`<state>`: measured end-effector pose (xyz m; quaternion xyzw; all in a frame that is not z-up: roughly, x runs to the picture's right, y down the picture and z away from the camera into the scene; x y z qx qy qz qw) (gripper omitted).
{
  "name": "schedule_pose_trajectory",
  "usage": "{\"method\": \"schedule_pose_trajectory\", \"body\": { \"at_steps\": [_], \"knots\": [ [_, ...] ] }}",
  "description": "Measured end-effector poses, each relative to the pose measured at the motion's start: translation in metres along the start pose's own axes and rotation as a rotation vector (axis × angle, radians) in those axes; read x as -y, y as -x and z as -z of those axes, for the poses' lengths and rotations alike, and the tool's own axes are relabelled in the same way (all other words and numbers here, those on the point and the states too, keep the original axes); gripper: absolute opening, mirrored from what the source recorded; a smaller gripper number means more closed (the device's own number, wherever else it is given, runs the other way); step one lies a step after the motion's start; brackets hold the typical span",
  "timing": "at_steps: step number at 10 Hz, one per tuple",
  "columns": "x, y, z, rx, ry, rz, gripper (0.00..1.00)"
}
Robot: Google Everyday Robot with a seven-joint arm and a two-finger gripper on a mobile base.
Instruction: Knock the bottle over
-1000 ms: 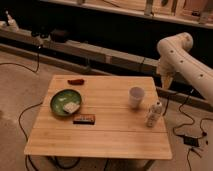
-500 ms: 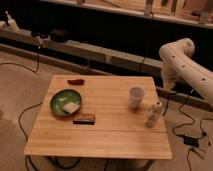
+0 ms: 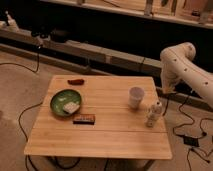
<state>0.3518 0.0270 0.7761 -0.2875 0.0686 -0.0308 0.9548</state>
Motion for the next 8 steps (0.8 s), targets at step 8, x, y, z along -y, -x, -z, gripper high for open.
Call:
{"method": "schedule_pose_trajectory", "body": {
  "at_steps": [8],
  "knots": [
    [-0.069,0.015,-0.020,-0.081,0.090,0.081,0.26]
  ]
}}
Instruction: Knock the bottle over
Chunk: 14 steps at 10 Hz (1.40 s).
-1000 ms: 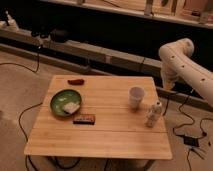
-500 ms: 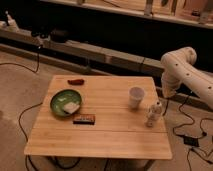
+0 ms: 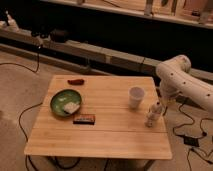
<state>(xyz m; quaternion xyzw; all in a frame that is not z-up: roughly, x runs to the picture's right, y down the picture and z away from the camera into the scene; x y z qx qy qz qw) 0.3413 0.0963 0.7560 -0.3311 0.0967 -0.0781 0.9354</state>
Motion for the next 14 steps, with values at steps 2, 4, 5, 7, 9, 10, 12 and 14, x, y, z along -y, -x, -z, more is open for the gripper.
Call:
{"method": "schedule_pose_trajectory", "body": {
  "at_steps": [2,4,5,7,9,10,12,14],
  "knots": [
    [-0.008,0.008,-0.005,-0.006,0.004,0.002,0.26],
    [-0.012,0.020,-0.008,0.013,0.005,-0.001,0.26],
    [-0.013,0.034,-0.008,0.042,-0.004,-0.001,0.26],
    [0.005,0.078,0.002,0.120,-0.075,0.023,0.26],
    [0.025,0.116,0.014,0.197,-0.144,0.024,0.26],
    [0.035,0.132,0.022,0.235,-0.170,0.011,0.26],
    [0.046,0.151,0.038,0.297,-0.187,-0.018,0.26],
    [0.050,0.165,0.053,0.350,-0.188,-0.043,0.26]
  ]
}}
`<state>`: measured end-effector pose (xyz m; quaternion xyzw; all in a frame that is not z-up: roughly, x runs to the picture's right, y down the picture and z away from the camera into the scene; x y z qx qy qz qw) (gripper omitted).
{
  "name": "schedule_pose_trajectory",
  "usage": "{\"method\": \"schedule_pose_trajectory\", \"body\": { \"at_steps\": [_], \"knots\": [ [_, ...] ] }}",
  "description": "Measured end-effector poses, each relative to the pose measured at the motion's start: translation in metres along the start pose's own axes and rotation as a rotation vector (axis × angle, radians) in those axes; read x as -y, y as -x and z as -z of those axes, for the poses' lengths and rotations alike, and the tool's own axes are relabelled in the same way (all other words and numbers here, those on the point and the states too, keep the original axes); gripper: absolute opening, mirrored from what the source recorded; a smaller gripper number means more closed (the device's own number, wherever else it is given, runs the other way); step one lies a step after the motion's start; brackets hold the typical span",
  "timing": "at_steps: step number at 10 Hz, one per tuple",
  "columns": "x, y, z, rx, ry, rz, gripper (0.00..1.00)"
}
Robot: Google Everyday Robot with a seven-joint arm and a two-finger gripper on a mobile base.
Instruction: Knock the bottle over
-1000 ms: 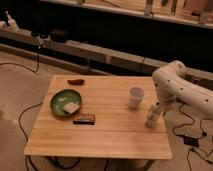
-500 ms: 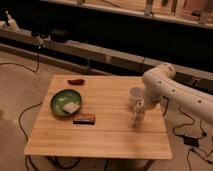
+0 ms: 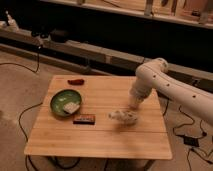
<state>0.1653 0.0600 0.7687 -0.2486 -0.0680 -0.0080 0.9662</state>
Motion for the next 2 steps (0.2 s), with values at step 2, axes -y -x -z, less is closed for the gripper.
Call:
{"method": "schedule_pose_trajectory", "body": {
  "at_steps": [2],
  "knots": [
    [-0.0003,-0.0040,0.0040,0.002,0.037,-0.055,0.30]
  ]
}}
